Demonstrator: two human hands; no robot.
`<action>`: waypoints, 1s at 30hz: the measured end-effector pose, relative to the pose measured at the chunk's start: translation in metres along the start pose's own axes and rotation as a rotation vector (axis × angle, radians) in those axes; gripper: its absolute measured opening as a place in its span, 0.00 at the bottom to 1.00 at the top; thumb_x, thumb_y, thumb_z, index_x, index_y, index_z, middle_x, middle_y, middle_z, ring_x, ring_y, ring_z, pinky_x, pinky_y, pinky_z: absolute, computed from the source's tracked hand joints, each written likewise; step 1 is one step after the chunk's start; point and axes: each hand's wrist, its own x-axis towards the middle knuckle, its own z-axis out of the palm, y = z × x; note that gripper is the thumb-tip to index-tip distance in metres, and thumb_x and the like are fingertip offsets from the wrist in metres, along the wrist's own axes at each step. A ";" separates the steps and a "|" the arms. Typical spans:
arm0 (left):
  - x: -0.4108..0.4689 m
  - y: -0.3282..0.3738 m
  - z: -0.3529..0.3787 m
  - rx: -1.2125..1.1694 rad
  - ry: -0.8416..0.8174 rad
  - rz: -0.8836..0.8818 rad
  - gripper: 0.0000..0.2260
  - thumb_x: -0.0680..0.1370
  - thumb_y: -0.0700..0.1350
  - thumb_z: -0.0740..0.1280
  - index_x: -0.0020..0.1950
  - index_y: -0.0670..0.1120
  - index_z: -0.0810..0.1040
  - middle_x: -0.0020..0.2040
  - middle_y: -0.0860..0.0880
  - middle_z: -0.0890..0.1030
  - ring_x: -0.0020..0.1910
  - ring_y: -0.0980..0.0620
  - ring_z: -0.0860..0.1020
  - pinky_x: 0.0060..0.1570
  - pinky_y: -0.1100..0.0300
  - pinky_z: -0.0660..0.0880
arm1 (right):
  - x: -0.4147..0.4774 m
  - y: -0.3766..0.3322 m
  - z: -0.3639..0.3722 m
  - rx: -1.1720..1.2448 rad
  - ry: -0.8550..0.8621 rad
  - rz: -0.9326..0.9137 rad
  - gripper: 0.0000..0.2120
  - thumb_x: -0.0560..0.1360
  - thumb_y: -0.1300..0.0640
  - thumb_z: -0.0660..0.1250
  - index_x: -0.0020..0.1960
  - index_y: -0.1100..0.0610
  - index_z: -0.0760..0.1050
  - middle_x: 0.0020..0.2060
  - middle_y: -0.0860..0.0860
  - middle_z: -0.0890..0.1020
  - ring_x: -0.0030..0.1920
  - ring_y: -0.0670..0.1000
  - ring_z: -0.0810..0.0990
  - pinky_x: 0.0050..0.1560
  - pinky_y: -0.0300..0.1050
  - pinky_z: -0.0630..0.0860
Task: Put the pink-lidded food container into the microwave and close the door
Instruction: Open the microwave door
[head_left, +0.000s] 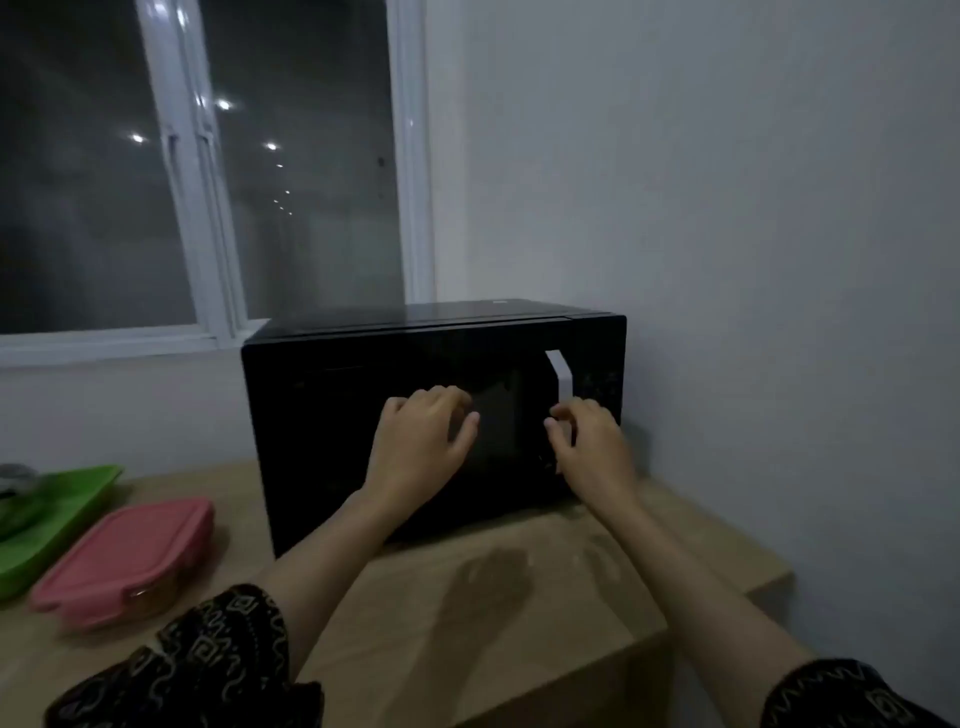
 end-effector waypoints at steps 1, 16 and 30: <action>0.012 0.003 0.011 -0.013 0.010 0.028 0.12 0.79 0.51 0.60 0.58 0.48 0.77 0.52 0.53 0.81 0.53 0.53 0.78 0.54 0.59 0.65 | 0.005 0.011 0.002 0.050 0.027 0.046 0.12 0.78 0.54 0.60 0.56 0.59 0.75 0.53 0.55 0.78 0.55 0.55 0.76 0.49 0.47 0.72; 0.151 0.016 0.066 0.255 0.012 0.028 0.20 0.79 0.56 0.55 0.61 0.46 0.76 0.58 0.46 0.80 0.59 0.44 0.76 0.55 0.51 0.69 | 0.095 0.037 0.042 0.533 0.120 0.204 0.20 0.78 0.45 0.57 0.44 0.61 0.75 0.34 0.51 0.78 0.36 0.50 0.77 0.38 0.48 0.73; 0.169 0.025 0.048 0.271 -0.369 -0.027 0.25 0.79 0.62 0.47 0.72 0.54 0.64 0.73 0.51 0.68 0.67 0.44 0.71 0.58 0.49 0.69 | 0.103 0.031 0.050 0.892 0.049 0.424 0.25 0.75 0.41 0.61 0.27 0.56 0.69 0.22 0.50 0.70 0.22 0.48 0.68 0.27 0.42 0.64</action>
